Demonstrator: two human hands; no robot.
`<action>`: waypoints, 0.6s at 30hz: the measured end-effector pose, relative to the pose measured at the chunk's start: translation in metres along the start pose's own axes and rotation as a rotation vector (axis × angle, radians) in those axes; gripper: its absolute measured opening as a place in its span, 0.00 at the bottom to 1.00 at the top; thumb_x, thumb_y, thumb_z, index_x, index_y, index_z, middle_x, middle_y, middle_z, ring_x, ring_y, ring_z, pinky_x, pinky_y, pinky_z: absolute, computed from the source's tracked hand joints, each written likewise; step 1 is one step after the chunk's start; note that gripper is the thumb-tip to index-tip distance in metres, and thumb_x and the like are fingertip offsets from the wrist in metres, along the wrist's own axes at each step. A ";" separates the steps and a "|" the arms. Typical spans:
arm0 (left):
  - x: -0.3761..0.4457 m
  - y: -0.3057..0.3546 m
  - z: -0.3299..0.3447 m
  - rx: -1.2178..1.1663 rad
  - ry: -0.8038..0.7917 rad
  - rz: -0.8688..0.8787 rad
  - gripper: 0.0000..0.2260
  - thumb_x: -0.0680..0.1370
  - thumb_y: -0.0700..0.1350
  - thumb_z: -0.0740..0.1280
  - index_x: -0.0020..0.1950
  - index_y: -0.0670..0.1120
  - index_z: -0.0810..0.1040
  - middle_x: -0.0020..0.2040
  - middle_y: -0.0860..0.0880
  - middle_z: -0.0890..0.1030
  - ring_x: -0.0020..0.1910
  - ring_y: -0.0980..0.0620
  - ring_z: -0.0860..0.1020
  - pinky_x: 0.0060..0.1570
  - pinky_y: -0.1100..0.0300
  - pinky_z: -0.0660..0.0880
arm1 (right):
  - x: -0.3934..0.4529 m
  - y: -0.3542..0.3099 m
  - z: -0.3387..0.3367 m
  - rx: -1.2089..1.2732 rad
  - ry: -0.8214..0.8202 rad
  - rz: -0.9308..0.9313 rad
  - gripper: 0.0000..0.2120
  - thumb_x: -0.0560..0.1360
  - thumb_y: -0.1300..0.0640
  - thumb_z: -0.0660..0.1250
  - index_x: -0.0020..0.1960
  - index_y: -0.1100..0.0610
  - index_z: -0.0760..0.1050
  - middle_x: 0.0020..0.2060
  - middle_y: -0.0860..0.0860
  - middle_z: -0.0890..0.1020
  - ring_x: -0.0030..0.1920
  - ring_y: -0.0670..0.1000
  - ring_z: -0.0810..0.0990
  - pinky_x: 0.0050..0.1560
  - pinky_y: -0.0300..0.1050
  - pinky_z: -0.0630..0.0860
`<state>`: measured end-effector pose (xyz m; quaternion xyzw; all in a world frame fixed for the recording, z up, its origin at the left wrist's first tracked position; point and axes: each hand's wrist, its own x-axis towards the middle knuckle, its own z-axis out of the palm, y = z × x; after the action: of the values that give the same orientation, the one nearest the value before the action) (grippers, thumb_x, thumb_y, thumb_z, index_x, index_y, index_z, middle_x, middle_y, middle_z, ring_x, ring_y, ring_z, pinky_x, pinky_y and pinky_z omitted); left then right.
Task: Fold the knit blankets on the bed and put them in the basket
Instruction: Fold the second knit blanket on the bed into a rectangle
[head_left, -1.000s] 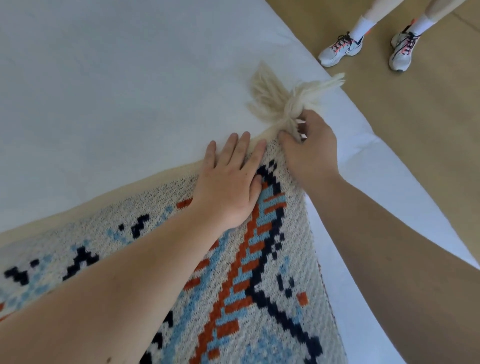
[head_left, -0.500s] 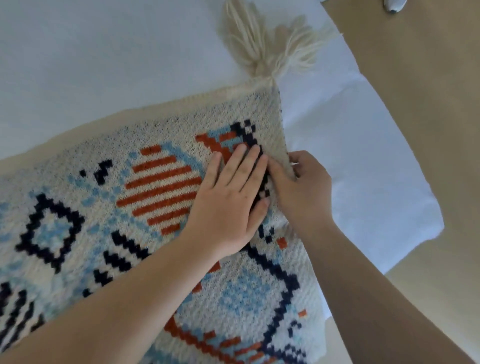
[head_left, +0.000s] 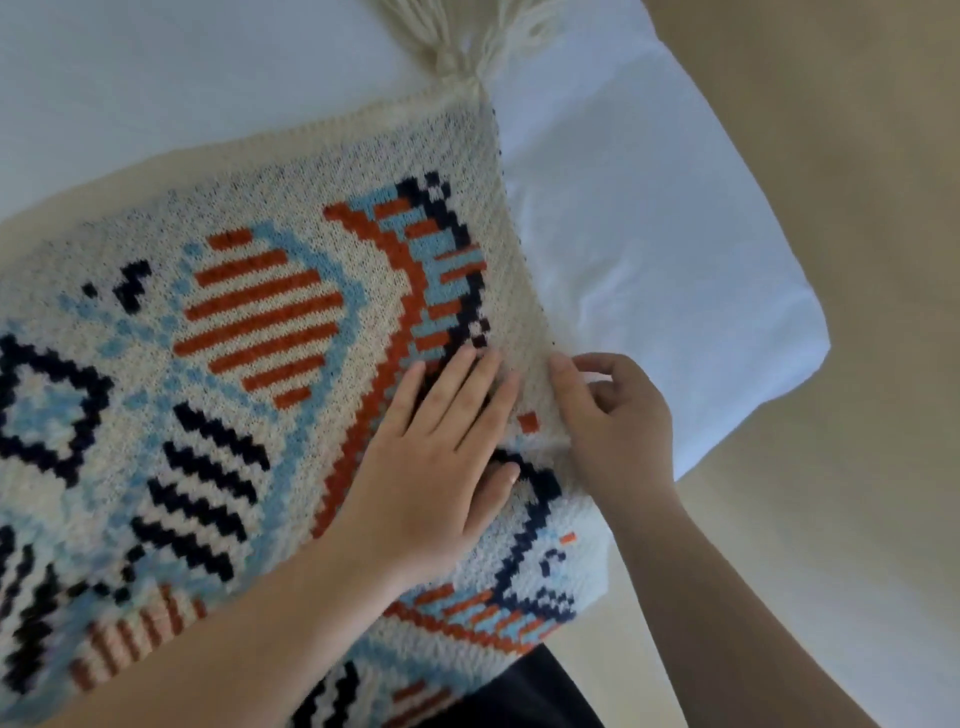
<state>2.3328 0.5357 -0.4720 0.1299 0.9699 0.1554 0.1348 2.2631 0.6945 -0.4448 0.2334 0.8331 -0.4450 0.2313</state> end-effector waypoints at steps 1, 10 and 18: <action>-0.008 0.005 0.007 0.018 -0.012 0.008 0.29 0.84 0.58 0.49 0.81 0.43 0.53 0.82 0.44 0.51 0.81 0.46 0.48 0.77 0.42 0.49 | -0.009 0.012 -0.004 -0.014 -0.026 0.018 0.13 0.73 0.37 0.69 0.50 0.44 0.77 0.36 0.45 0.84 0.34 0.43 0.82 0.36 0.39 0.78; 0.014 0.028 0.022 0.018 -0.029 -0.024 0.32 0.83 0.62 0.45 0.82 0.46 0.49 0.82 0.43 0.47 0.81 0.44 0.44 0.78 0.41 0.45 | -0.035 0.042 -0.042 -0.024 -0.047 0.087 0.09 0.76 0.49 0.71 0.40 0.51 0.77 0.30 0.46 0.82 0.27 0.44 0.80 0.23 0.43 0.77; 0.018 0.051 0.036 0.043 0.001 -0.078 0.31 0.83 0.61 0.47 0.82 0.45 0.48 0.82 0.42 0.47 0.81 0.44 0.44 0.78 0.42 0.44 | -0.041 0.081 -0.052 -0.094 -0.088 0.087 0.12 0.74 0.43 0.72 0.47 0.52 0.77 0.33 0.47 0.83 0.28 0.40 0.80 0.25 0.32 0.72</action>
<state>2.3371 0.5973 -0.4916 0.0950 0.9774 0.1294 0.1376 2.3344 0.7715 -0.4455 0.2387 0.8312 -0.4046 0.2974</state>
